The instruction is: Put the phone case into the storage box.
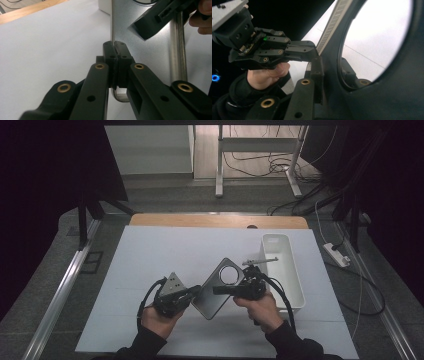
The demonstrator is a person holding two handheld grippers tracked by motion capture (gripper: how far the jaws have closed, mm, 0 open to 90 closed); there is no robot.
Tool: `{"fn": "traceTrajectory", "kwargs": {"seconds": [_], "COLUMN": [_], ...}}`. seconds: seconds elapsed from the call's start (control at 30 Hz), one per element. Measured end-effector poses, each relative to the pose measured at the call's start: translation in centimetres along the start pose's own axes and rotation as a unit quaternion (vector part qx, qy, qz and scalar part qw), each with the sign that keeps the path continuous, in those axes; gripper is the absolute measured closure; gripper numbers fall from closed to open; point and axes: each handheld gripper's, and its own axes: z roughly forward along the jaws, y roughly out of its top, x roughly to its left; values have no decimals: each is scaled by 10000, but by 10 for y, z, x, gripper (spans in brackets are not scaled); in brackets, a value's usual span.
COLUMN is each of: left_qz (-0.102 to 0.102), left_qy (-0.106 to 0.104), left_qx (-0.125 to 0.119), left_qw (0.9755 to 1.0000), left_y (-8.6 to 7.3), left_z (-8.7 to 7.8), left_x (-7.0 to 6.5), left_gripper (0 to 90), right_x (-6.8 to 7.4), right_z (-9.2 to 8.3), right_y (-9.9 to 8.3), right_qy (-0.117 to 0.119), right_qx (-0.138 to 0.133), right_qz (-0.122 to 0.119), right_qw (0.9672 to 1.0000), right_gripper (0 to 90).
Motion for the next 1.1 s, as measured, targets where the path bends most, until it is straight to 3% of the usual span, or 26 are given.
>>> {"fn": "traceTrajectory", "kwargs": {"seconds": [0.13, 0.17, 0.23, 0.33, 0.4, 0.43, 0.47, 0.53, 0.57, 0.7, 0.83, 1.1], "left_qz": [69, 10, -49, -111, -229, -229, -279, -311, -450, -560, -386, -177], "left_qy": [-46, -143, -149, -134, -378, -378, -438, -451, -717, -1072, -1096, -1348], "left_qx": [62, 66, 35, 86, 137, 137, 142, 125, 147, 233, 441, 524], "left_qw": [9999, 9999, 9999, 9998, 9989, 9989, 9986, 9984, 9963, 9924, 9923, 9893], "left_y": [-1, -2, -3, -2, -3, -3, -5, -6, -8, -11, -14, -20], "left_z": [3, 3, 2, 1, 1, 1, 1, 1, 1, 3, 8, 14], "left_x": [-1, 0, 1, 4, 10, 10, 12, 14, 19, 23, 20, 19], "left_gripper": [864, 855, 760, 591, 482, 394, 394, 302, 248, 160, 90, 13], "right_x": [-1, 0, 3, 5, 7, 7, 8, 12, 14, 18, 21, 23], "right_z": [0, 0, -1, -1, -1, -1, -1, -2, -2, -2, -4, -8], "right_y": [-1, -1, -1, -2, -1, -1, -1, -2, -2, -2, -2, -3], "right_qy": [67, 25, -55, -170, -258, -258, -279, -372, -427, -528, -600, -556], "right_qx": [-19, -17, 10, 46, 88, 88, 131, 251, 323, 437, 495, 600], "right_qz": [185, 183, 82, -92, -243, -243, -356, -603, -741, -1079, -1246, -1530], "right_qw": [9998, 9998, 10000, 9998, 9993, 9993, 9989, 9972, 9958, 9918, 9891, 9848], "right_gripper": [856, 857, 858, 857, 857, 857, 857, 857, 857, 856, 856, 855]}}
